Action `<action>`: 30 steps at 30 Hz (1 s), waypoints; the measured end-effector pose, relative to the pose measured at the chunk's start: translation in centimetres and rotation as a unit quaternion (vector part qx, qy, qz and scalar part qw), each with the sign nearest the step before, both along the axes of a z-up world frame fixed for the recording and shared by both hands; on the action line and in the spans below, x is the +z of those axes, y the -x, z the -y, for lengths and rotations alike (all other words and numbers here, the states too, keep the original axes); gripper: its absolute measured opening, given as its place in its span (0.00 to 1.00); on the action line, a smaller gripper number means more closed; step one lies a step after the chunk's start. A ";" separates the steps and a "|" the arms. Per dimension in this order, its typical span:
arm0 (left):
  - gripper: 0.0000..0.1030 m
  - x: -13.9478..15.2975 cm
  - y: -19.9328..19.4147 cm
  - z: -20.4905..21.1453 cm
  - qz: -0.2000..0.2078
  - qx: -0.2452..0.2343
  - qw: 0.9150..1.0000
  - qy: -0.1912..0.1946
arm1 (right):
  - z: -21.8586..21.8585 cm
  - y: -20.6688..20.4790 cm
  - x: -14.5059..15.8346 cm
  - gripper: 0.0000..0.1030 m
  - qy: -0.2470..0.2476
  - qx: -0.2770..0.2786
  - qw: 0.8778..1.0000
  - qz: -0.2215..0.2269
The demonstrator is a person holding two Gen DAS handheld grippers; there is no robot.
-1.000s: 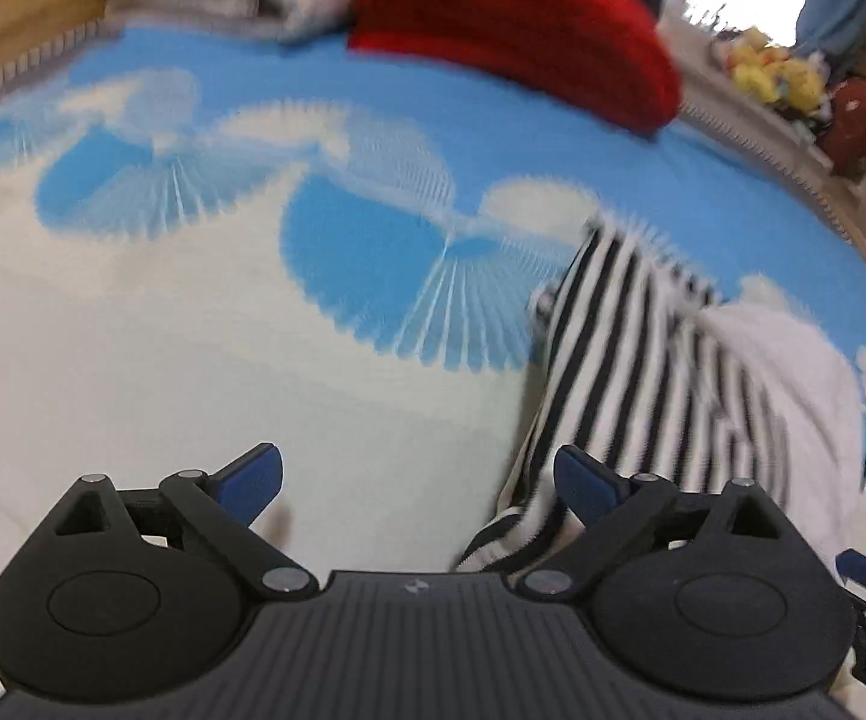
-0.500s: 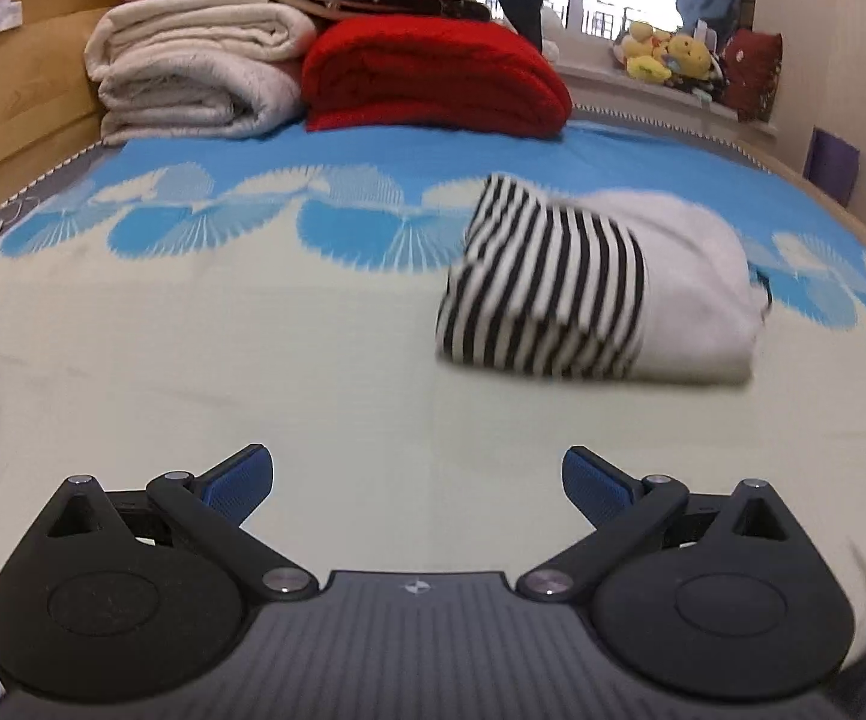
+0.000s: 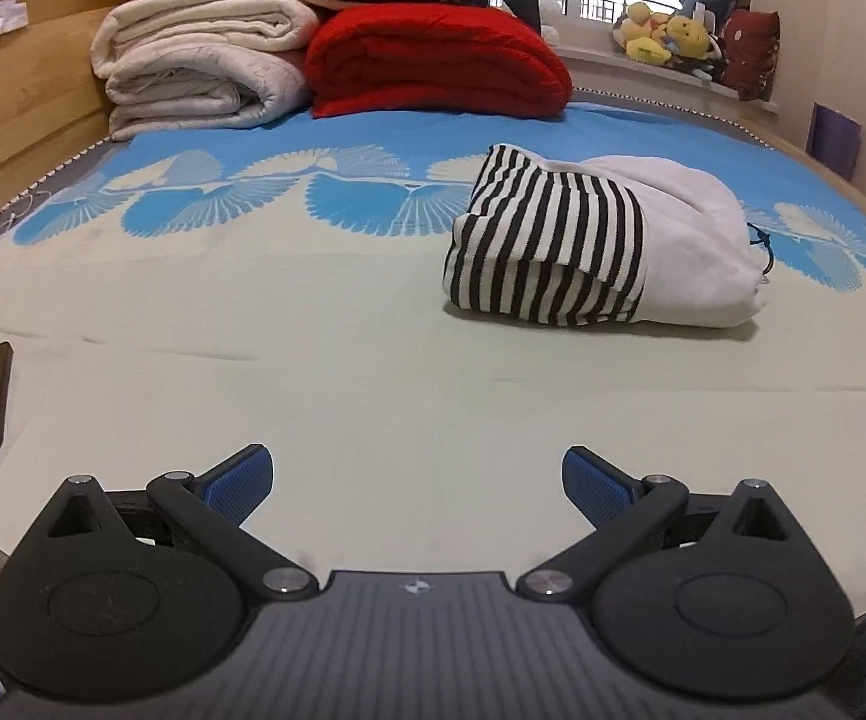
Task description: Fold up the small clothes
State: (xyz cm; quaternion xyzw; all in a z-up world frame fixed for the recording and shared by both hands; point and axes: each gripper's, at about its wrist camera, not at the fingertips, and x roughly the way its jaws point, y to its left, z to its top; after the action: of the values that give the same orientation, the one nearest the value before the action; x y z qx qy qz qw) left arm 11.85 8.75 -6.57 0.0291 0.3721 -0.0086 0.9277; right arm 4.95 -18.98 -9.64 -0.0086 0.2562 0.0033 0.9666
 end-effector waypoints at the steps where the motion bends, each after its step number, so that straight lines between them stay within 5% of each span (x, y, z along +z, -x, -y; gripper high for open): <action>1: 1.00 0.0 0.0 0.0 0.000 -0.001 1.000 -0.001 | -0.1 -0.1 -0.1 0.90 0.003 0.001 1.000 0.000; 30: 1.00 -0.9 -1.1 1.2 -0.012 -0.013 1.000 -0.014 | 0.0 -0.7 -0.8 0.90 0.015 0.010 1.000 -0.011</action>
State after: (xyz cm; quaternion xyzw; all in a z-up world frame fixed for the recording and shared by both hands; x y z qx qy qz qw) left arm 12.99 7.50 -7.50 0.0468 0.3833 -0.0161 0.9223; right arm 5.61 -18.99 -10.47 -0.0255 0.2669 0.0096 0.9633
